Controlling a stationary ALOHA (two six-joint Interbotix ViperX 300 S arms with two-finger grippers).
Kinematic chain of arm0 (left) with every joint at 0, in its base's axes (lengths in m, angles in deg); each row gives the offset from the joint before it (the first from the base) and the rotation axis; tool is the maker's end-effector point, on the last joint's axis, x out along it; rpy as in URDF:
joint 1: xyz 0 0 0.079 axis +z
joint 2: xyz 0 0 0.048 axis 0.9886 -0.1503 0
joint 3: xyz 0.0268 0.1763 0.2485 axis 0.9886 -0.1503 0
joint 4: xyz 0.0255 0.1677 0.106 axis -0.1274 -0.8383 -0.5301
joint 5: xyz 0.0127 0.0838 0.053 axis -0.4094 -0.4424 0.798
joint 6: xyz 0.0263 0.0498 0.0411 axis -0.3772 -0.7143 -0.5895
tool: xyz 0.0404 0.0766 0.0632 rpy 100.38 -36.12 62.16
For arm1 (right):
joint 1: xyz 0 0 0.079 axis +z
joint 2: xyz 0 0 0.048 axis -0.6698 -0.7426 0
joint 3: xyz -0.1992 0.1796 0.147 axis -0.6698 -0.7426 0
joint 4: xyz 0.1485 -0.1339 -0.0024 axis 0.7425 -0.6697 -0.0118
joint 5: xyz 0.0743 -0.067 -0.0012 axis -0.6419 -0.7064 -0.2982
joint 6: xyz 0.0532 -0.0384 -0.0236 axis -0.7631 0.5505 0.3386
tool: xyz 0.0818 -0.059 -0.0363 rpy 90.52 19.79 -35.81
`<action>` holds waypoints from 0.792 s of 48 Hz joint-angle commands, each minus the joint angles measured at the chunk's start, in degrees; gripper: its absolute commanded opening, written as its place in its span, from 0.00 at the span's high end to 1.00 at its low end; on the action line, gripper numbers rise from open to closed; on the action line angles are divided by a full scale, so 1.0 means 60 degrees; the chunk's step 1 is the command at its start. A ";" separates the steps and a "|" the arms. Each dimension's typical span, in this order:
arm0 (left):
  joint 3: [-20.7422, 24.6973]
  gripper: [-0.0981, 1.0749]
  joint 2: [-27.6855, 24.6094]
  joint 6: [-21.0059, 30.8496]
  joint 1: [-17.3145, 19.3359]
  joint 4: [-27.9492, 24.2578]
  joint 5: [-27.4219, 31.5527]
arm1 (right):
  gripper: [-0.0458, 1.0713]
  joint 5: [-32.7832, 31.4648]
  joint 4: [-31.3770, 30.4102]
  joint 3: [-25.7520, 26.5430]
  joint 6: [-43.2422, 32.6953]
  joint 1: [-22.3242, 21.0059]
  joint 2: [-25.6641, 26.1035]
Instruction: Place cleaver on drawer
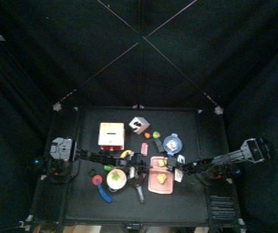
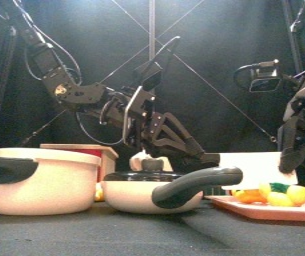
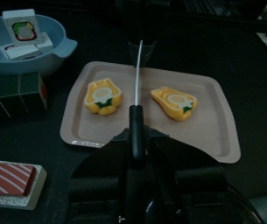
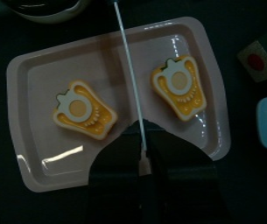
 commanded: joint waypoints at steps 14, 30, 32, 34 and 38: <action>0.0015 0.42 0.0542 -0.0015 -0.0029 -0.0044 -0.0059 | 0.25 0.0044 -0.0015 0.0161 0.0015 0.0015 0.0659; -0.0088 0.42 0.0688 -0.0015 -0.0029 -0.0044 -0.0059 | 0.14 -0.0044 -0.0029 0.0117 0.0015 0.0029 0.1055; -0.0073 0.41 0.0688 -0.0015 -0.0029 -0.0044 -0.0044 | 0.14 -0.0073 -0.0015 0.0117 0.0015 0.0029 0.1040; -0.0073 0.42 0.0703 0.0000 -0.0029 -0.0044 -0.0044 | 0.14 -0.0117 -0.0015 0.0103 0.0015 0.0029 0.1040; -0.0088 0.41 0.0718 0.0000 -0.0029 -0.0044 -0.0044 | 0.14 -0.0161 -0.0015 0.0103 0.0015 0.0044 0.1040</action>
